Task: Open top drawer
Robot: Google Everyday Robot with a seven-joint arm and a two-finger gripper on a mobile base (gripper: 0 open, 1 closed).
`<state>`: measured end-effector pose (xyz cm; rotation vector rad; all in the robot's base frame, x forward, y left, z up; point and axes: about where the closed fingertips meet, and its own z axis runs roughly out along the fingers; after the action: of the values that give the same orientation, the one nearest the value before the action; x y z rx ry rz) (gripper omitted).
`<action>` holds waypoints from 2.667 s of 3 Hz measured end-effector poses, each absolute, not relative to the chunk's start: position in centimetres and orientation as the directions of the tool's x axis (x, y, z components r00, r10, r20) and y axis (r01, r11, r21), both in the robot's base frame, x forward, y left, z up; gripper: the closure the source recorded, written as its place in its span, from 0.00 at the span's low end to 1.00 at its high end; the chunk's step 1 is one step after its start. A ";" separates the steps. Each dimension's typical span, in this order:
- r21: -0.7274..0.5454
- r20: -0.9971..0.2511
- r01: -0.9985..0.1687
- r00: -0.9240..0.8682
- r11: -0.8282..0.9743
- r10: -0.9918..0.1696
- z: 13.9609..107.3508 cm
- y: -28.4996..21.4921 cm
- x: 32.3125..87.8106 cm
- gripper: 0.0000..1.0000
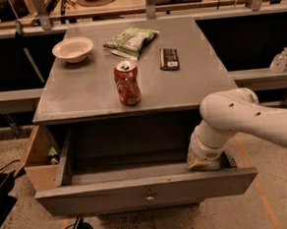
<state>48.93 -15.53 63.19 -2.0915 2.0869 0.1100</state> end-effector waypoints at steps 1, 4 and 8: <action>0.070 -0.237 -0.998 -0.026 0.010 -0.971 60.9 -14.9 46.0 1.00; 0.147 -0.173 -0.989 -0.056 0.031 -0.983 64.8 -14.2 40.0 1.00; 0.201 -0.140 -0.979 -0.045 0.016 -0.989 69.5 -12.7 32.2 0.60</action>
Offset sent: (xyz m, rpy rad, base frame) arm -0.1610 0.0232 0.0579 -0.0327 0.3638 -0.0383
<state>32.23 -12.70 69.49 -2.1981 2.2668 0.3876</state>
